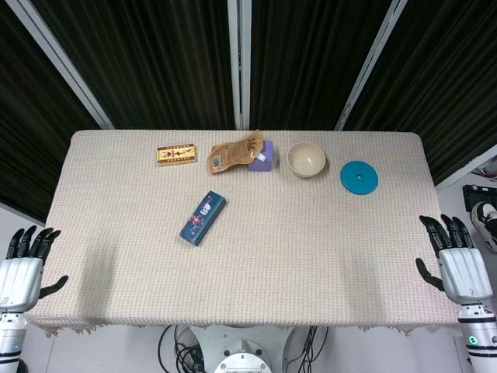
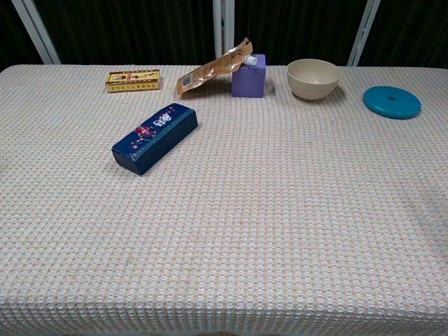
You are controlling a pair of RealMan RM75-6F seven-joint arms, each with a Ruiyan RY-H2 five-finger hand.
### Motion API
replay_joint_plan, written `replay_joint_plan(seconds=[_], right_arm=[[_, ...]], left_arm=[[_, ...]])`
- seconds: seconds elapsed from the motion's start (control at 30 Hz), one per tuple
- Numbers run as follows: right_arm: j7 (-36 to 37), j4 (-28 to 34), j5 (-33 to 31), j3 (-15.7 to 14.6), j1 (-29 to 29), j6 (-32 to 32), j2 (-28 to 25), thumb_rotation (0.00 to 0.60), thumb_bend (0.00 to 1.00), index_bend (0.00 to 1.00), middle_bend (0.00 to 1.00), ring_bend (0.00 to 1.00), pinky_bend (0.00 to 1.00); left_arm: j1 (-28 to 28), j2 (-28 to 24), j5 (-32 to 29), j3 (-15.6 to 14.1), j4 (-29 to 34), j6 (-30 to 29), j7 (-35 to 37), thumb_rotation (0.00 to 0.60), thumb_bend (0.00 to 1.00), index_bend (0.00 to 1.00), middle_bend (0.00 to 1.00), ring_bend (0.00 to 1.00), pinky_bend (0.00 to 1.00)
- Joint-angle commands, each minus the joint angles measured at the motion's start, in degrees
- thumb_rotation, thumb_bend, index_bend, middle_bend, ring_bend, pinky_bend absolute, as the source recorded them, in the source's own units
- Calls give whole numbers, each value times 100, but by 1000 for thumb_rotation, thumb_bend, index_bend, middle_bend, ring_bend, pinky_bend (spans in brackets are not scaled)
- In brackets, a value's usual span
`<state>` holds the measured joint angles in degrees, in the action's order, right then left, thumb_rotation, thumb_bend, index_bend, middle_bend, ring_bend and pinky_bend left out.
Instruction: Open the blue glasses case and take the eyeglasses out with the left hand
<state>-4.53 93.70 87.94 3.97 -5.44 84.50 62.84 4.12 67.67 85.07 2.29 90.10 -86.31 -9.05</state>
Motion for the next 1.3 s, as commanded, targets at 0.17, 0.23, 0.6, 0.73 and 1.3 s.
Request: replay_joint_plan(seconds=[0.17, 0.23, 0.6, 0.73, 1.3], right_arm=[[-73, 46, -29, 23, -75, -88, 12, 600, 311, 0, 139, 0, 29], [-57, 38, -26, 17, -63, -63, 14, 600, 312, 0, 138, 0, 29], [229, -141, 277, -83, 137, 398, 39, 600, 317, 0, 139, 0, 29], [305, -185, 402, -118, 205, 566, 49, 600, 325, 0, 139, 0, 29], [236, -124, 676, -362, 253, 491, 64, 600, 477, 0, 140, 0, 33]], left_arm=[[18, 24, -29, 6, -34, 42, 20, 600, 133, 162, 125, 0, 0], [12, 13, -7, 2, -14, 20, 18, 600, 134, 162, 125, 0, 0], [465, -165, 551, 100, 193, 238, 97, 600, 134, 152, 125, 0, 0], [993, -309, 899, 218, 451, 700, 4, 600, 152, 151, 125, 0, 0], [4122, 799, 651, 931, 284, 4223, 684, 600, 488, 159, 164, 0, 0]])
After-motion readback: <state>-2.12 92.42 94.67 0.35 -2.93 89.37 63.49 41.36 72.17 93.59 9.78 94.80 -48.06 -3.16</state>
